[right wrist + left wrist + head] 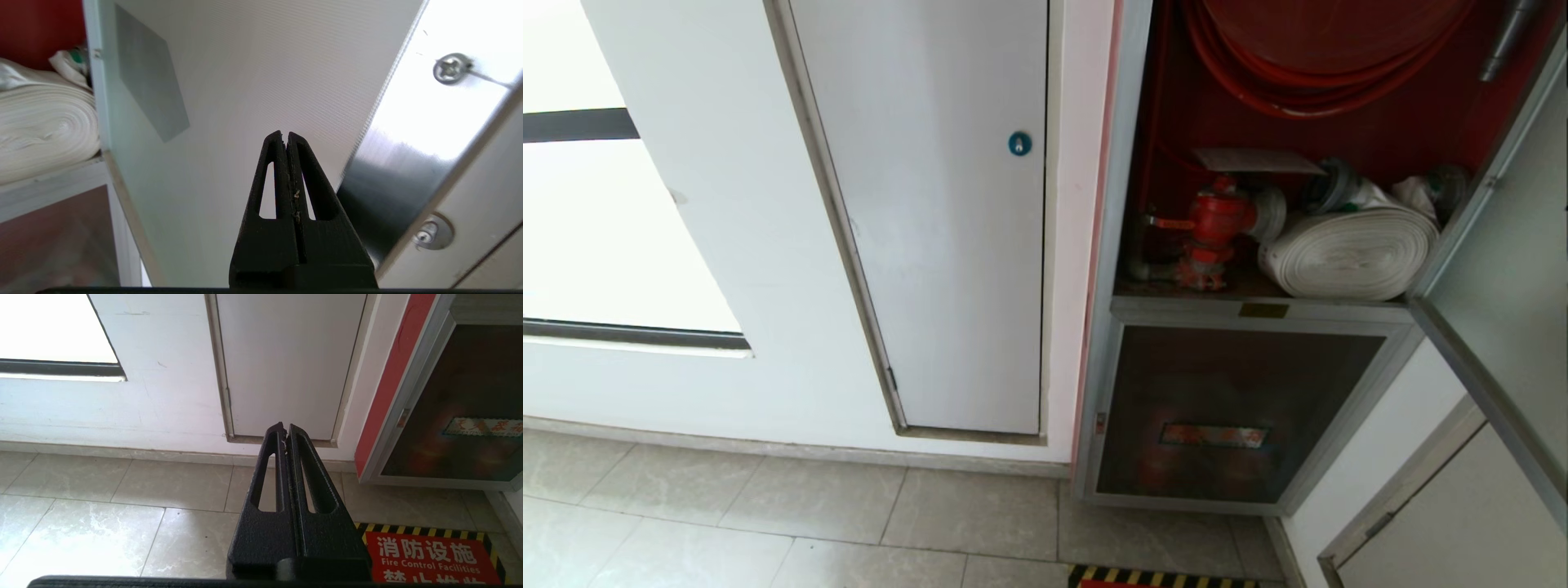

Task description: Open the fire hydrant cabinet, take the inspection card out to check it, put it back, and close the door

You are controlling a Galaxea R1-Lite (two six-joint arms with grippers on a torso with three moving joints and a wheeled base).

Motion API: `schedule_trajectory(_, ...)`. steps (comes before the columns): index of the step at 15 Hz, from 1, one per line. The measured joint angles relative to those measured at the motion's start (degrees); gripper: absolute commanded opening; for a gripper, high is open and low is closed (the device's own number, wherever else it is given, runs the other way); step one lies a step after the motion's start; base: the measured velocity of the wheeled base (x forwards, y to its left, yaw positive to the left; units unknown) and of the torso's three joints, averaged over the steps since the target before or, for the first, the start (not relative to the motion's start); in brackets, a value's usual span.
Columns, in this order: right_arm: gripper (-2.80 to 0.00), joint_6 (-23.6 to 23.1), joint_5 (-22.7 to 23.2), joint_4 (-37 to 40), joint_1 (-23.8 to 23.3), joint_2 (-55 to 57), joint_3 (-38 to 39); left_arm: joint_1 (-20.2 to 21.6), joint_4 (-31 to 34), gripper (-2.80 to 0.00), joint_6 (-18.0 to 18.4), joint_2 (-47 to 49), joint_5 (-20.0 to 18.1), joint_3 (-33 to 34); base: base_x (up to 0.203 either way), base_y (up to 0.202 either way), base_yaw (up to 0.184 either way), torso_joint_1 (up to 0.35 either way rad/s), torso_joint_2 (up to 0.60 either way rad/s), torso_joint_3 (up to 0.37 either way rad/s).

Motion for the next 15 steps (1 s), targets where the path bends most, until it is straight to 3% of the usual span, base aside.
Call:
schedule_trajectory(9, -2.8, 0.1, 5.2, 0.1, -3.5, 0.9, -0.3, 0.0, 0.0, -2.8, 0.0, 0.0, 0.0, 0.0, 0.0, 0.0, 0.0, 0.0, 0.0, 0.0)
schedule_trajectory(12, -2.8, 0.0, 12.6, 0.1, -1.1, -0.8, 0.5, 0.0, 0.0, -2.8, 0.0, 0.0, 0.0, 0.0, 0.0, 0.0, 0.0, 0.0, 0.0, 0.0)
schedule_trajectory(15, -2.8, 0.0, 14.7, 0.6, 4.0, -4.0, 1.8, 0.0, 0.0, -2.8, 0.0, 0.0, 0.0, 0.0, 0.0, 0.0, 0.0, 0.0, 0.0, 0.0)
